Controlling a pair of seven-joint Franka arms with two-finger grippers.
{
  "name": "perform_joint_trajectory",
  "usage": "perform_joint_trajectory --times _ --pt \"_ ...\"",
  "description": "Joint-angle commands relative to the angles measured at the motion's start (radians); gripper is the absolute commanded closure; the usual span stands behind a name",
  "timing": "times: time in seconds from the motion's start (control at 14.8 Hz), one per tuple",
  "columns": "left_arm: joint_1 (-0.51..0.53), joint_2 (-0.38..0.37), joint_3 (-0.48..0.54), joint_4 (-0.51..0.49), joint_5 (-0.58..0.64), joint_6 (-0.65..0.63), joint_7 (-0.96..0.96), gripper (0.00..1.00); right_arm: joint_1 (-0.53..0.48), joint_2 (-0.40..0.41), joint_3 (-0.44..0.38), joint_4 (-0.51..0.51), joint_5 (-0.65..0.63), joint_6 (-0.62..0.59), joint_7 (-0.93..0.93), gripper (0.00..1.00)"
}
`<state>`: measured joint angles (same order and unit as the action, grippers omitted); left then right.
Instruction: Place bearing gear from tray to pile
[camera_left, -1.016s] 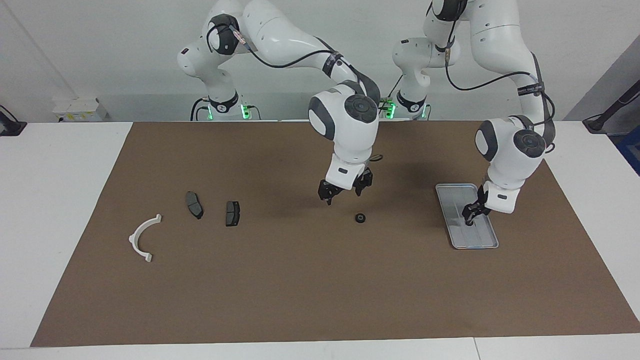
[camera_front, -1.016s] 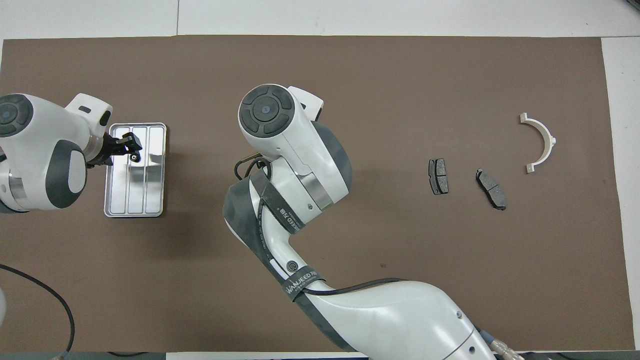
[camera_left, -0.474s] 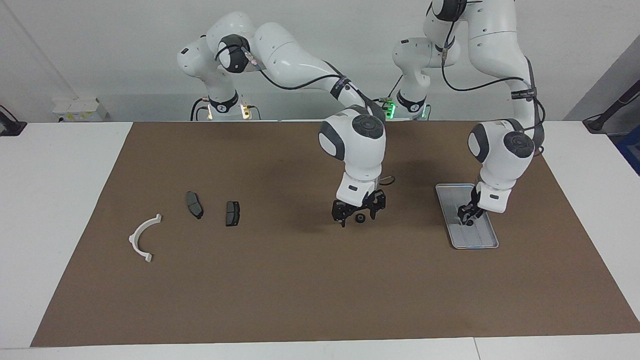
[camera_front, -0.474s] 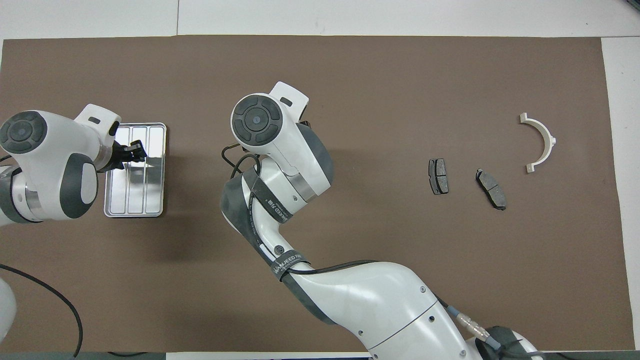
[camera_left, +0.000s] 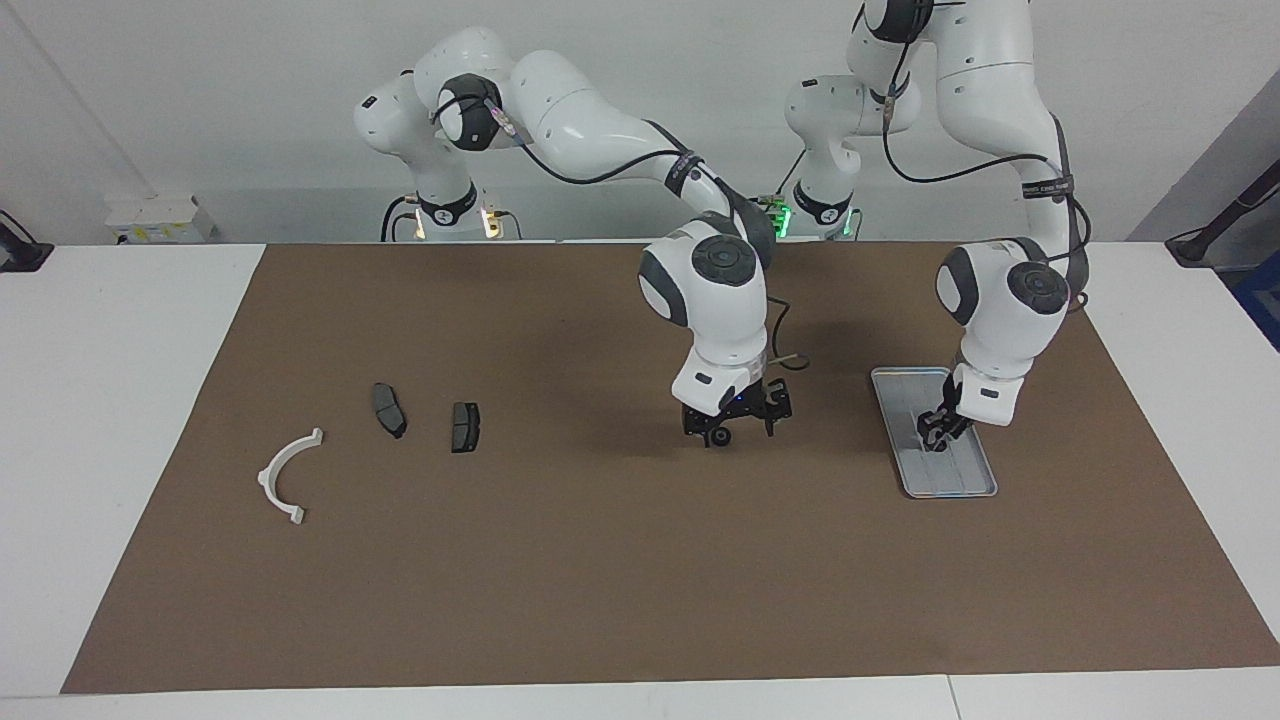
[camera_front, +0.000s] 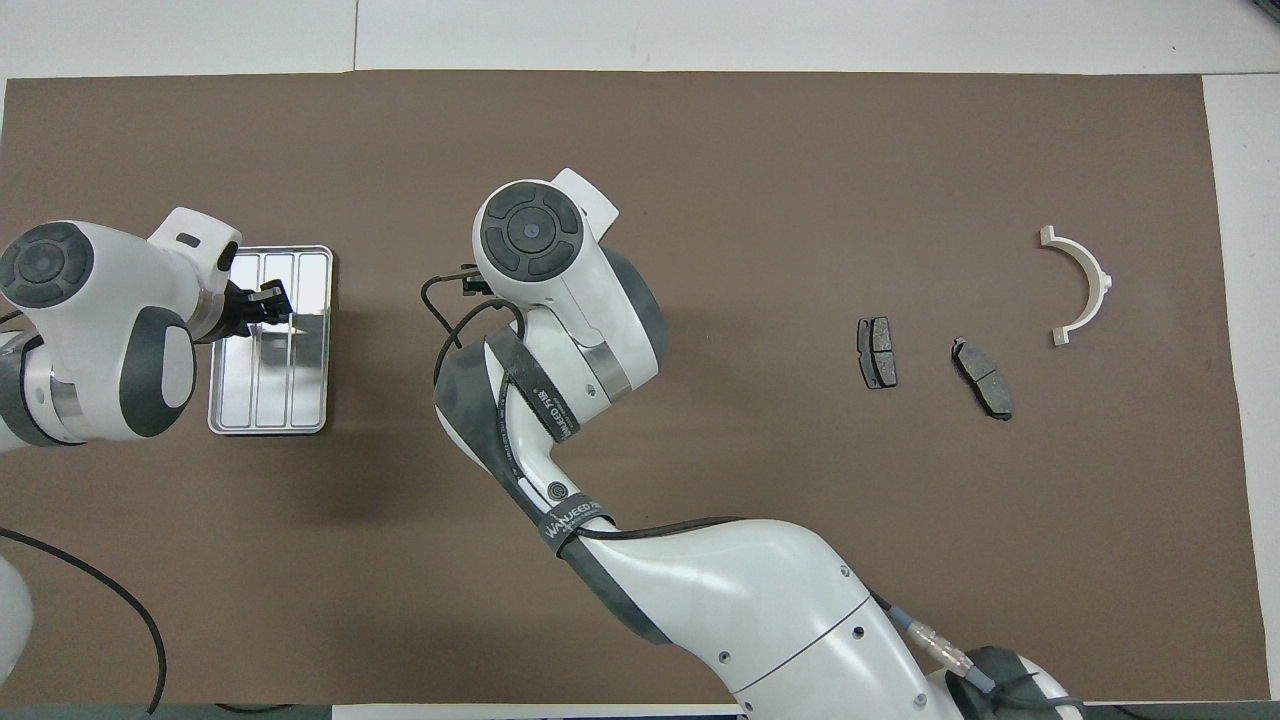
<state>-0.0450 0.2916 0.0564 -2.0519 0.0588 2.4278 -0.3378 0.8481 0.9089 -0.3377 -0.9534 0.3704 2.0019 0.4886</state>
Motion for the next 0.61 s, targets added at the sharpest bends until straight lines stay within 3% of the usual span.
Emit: perform_joint_trajectory --times 0.0,0.54 --pt "0.007 0.001 -0.007 -0.03 -0.014 0.062 0.014 0.52 -0.012 0.03 0.002 0.044 0.025 -0.034 0.028 0.0" --pt "0.005 0.008 -0.006 -0.028 -0.014 0.074 0.019 0.54 -0.011 0.044 0.037 -0.014 0.022 -0.028 0.044 0.0"
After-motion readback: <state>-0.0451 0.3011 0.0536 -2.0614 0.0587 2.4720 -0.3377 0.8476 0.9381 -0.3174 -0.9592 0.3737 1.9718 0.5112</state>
